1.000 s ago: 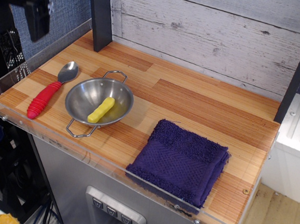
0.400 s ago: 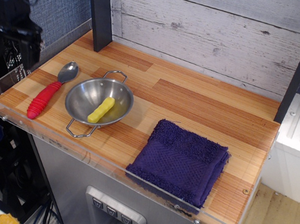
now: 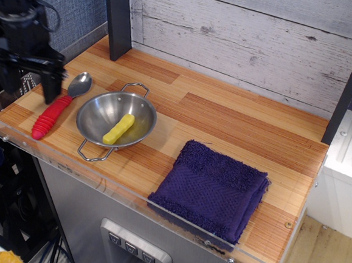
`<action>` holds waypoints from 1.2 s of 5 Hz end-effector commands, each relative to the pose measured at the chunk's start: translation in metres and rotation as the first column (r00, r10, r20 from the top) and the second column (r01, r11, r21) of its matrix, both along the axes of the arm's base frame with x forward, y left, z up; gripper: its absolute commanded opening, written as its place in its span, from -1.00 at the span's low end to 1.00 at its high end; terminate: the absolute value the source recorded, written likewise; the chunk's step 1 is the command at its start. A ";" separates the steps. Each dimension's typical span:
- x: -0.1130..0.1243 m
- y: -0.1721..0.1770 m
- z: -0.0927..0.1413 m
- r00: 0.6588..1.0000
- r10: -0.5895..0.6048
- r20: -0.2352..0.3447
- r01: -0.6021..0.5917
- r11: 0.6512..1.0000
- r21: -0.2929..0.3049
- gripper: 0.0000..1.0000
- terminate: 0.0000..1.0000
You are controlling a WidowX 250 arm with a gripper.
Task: Move the red spoon behind the purple cloth.
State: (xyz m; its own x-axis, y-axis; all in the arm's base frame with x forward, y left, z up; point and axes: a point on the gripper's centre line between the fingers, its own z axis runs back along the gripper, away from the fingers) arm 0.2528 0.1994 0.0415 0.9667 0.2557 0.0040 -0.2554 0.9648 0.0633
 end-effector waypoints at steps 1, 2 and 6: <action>-0.005 -0.023 -0.009 1.000 0.000 -0.019 -0.001 0.998 -0.057 1.00 -1.00; -0.009 -0.028 -0.021 0.998 -0.017 -0.056 0.013 0.998 -0.057 1.00 -1.00; -0.024 -0.032 -0.019 0.996 -0.025 -0.088 0.026 1.000 0.008 -1.00 -1.00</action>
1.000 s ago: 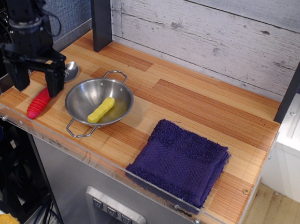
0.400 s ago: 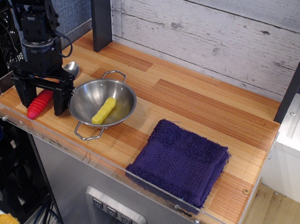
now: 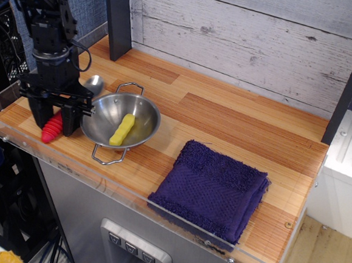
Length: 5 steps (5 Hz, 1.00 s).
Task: Move the red spoon behind the purple cloth.
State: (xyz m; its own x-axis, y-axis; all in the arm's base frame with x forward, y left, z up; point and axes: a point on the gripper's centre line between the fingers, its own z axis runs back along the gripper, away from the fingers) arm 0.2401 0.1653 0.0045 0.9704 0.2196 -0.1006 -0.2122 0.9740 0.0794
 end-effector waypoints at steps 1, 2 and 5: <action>-0.017 0.007 0.034 0.999 0.030 0.034 -0.031 0.999 0.044 -1.00 -1.00; -0.034 0.022 0.056 0.994 0.092 0.053 -0.095 0.993 0.068 -1.00 -1.00; -0.004 -0.051 0.140 0.991 0.043 0.127 -0.037 0.998 -0.052 -1.00 -1.00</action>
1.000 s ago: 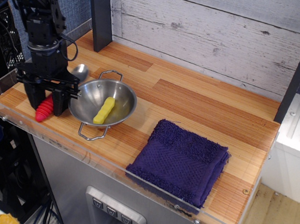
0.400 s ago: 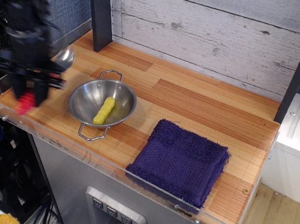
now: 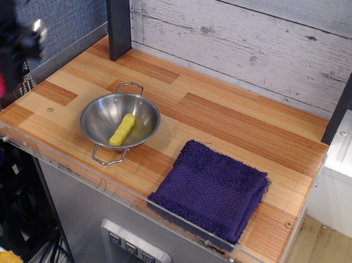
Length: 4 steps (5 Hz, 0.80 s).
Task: Move the red spoon behind the purple cloth.
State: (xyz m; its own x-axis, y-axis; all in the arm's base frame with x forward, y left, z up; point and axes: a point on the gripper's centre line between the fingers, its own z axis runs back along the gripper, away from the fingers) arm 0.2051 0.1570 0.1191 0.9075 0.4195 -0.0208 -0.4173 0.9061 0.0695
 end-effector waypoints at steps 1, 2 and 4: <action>0.061 -0.096 0.027 0.945 -0.317 0.086 0.323 0.945 -0.060 -1.00 -1.00; 0.087 -0.148 0.030 0.911 -0.392 0.130 0.399 0.917 -0.029 -1.00 -1.00; 0.120 -0.228 -0.017 0.896 -0.436 0.082 0.436 0.900 0.022 -1.00 -1.00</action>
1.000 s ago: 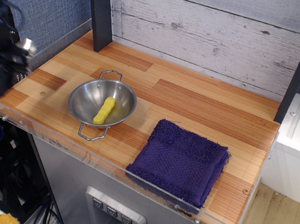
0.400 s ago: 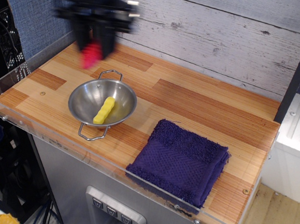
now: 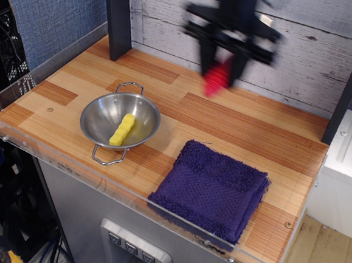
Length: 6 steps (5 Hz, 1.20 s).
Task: Move the red spoon behind the purple cloth.
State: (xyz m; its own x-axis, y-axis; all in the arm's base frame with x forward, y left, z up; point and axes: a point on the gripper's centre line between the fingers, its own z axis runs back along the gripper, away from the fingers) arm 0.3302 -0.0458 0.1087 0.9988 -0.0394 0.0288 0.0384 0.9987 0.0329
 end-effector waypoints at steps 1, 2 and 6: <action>-0.009 -0.019 -0.040 0.998 0.067 0.003 -0.067 0.997 0.042 -1.00 -1.00; -0.013 -0.009 -0.058 0.995 0.095 -0.014 -0.094 0.993 0.066 -1.00 -1.00; -0.010 -0.004 -0.084 0.993 0.106 -0.042 -0.101 0.989 0.108 -1.00 -1.00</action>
State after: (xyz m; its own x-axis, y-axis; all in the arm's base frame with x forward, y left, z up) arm 0.3323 -0.0468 0.0144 0.9969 0.0667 -0.0420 -0.0600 0.9876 0.1449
